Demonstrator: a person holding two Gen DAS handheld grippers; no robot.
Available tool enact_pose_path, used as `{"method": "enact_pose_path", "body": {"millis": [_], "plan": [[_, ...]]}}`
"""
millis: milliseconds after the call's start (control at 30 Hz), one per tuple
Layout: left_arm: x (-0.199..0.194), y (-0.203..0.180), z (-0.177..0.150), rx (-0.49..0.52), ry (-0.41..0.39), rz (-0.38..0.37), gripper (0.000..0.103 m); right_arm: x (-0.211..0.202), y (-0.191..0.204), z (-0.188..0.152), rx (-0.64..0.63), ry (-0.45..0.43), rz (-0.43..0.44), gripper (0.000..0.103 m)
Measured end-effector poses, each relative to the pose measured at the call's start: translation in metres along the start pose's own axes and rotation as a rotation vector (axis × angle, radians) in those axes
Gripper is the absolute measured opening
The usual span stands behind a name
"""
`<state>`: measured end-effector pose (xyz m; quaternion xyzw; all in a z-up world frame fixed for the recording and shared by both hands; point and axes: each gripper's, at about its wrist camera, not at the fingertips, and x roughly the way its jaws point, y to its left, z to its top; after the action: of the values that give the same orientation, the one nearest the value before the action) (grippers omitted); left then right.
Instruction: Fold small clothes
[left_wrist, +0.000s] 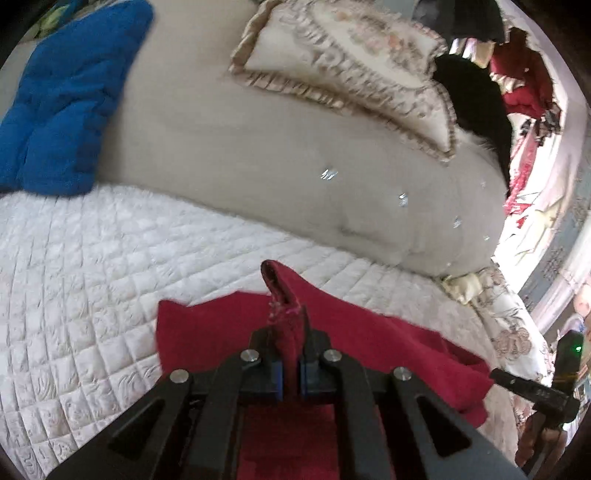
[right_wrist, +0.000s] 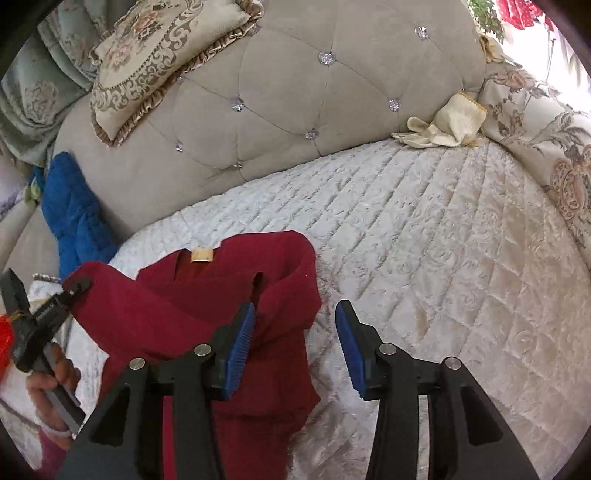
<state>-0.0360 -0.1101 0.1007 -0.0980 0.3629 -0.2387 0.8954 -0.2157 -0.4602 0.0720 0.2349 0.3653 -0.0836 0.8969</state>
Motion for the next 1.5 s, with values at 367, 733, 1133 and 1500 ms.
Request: {"method": "enact_pose_path", "body": {"millis": [367, 733, 1133, 1500], "plan": [[0.029, 0.031, -0.025, -0.057, 0.107, 0.092, 0.006, 0.093, 0.035, 0.043, -0.102, 0.059, -0.119, 0.003], [0.025, 0.029, -0.024, -0.056, 0.095, 0.087, 0.006, 0.040, 0.011, 0.010, -0.107, 0.093, -0.025, 0.024], [0.016, 0.027, -0.023, -0.039, 0.049, 0.106, 0.007, 0.059, 0.000, 0.030, -0.062, 0.019, -0.091, 0.003], [0.017, 0.044, -0.026, -0.078, 0.086, 0.155, 0.007, 0.025, 0.019, -0.030, -0.140, 0.103, -0.132, 0.025]]}}
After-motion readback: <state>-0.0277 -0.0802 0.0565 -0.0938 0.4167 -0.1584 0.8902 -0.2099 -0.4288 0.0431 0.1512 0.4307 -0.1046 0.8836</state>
